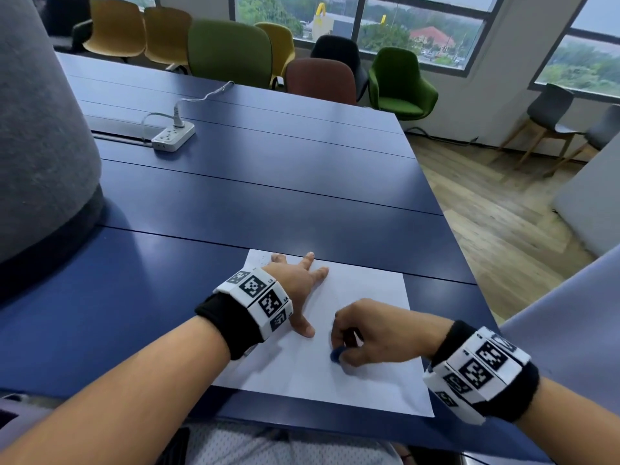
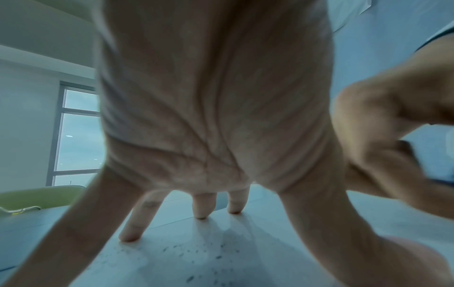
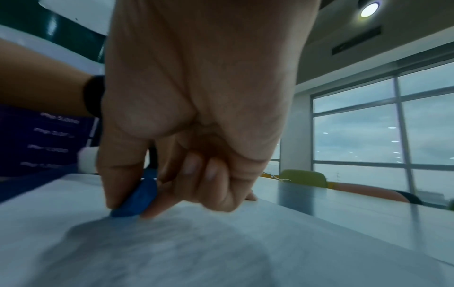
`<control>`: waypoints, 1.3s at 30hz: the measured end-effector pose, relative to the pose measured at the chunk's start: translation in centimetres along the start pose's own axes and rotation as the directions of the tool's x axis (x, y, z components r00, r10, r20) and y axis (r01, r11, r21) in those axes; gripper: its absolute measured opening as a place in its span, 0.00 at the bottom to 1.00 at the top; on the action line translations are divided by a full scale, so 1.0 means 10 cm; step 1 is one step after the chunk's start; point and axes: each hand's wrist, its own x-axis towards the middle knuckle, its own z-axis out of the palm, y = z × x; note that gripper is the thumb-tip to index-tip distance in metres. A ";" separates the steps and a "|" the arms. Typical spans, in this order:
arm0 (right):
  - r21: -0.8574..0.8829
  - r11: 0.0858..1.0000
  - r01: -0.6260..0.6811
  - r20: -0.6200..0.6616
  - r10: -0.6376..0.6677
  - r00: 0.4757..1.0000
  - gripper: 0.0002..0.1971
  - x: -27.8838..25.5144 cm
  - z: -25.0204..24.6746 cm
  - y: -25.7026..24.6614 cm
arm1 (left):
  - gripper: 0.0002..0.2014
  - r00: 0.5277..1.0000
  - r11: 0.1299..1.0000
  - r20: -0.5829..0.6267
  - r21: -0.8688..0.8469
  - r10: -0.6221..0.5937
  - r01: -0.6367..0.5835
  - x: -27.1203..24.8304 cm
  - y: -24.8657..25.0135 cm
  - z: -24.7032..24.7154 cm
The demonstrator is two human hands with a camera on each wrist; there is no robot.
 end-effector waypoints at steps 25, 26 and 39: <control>-0.018 0.984 -0.175 -0.145 0.171 0.975 0.05 0.02 -0.25 0.33 | 0.59 1.000 1.000 0.009 0.012 -0.004 0.004 0.01 0.00 -0.01; -0.014 0.983 -0.184 -0.163 0.179 0.970 0.06 0.03 -0.26 0.38 | 0.60 1.000 1.000 0.008 0.016 -0.004 0.004 0.01 0.01 -0.01; 0.040 0.974 -0.223 -0.274 0.225 0.935 0.04 0.35 -0.52 0.57 | 0.59 1.000 1.000 0.012 0.030 -0.004 0.004 -0.04 0.03 -0.04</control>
